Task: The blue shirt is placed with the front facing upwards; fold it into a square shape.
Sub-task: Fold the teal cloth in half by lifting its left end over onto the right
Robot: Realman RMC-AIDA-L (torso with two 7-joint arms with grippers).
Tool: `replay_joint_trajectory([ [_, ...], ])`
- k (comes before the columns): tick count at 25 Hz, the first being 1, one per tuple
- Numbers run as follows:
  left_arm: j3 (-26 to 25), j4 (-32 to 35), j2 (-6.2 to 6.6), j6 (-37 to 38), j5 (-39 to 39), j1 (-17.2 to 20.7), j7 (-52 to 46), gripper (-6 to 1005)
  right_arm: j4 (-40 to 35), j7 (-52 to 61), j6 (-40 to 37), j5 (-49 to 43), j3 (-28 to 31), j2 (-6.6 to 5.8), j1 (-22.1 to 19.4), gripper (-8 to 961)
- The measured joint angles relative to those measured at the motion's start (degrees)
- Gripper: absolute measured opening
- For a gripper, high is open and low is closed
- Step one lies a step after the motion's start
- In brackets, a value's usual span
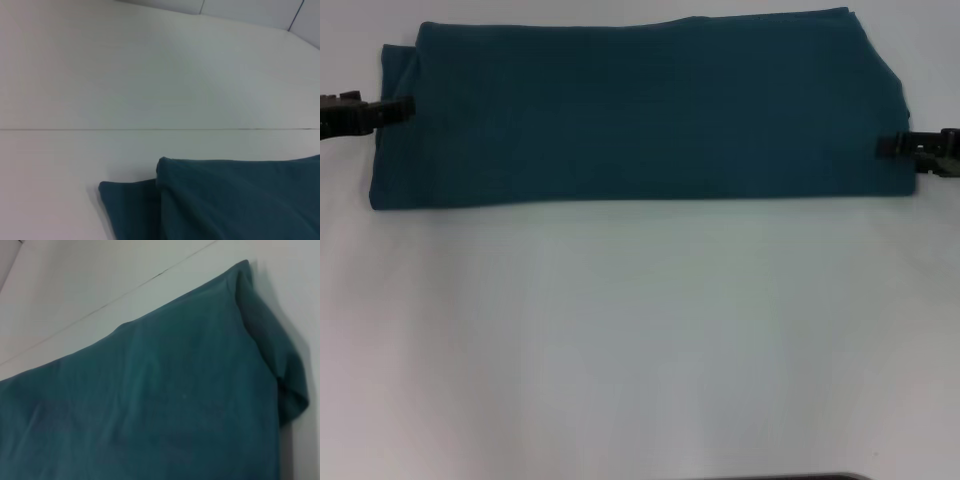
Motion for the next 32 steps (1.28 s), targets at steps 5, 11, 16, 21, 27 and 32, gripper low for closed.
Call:
replay_joint_trajectory([
  [5,0.0,-0.1,0.02,-0.3,0.0,0.1,0.0,821,-0.4,-0.1,-0.3,0.0,0.0,0.22,0.6,820],
  [11,0.0,-0.1,0.03,-0.3,0.1,0.2,0.0,816,-0.6,-0.1,-0.6,-0.1,-1.5,0.25,0.9,810],
  [16,0.0,-0.1,0.03,-0.2,0.1,0.1,0.0,812,-1.2,-0.1,-2.5,-0.1,-3.1,0.27,1.0,547],
  [21,0.0,-0.1,0.03,0.0,0.2,0.1,0.0,809,-1.5,-0.1,-3.0,-0.1,-3.4,0.21,1.0,418],
  [27,0.0,-0.1,0.03,0.5,0.5,0.1,-0.3,804,-1.5,0.0,-2.8,0.1,-3.2,0.04,0.7,231],
  [32,0.0,0.2,0.17,0.6,0.7,0.2,-0.8,800,-1.5,-0.1,-2.6,0.2,-3.1,0.01,0.7,75],
])
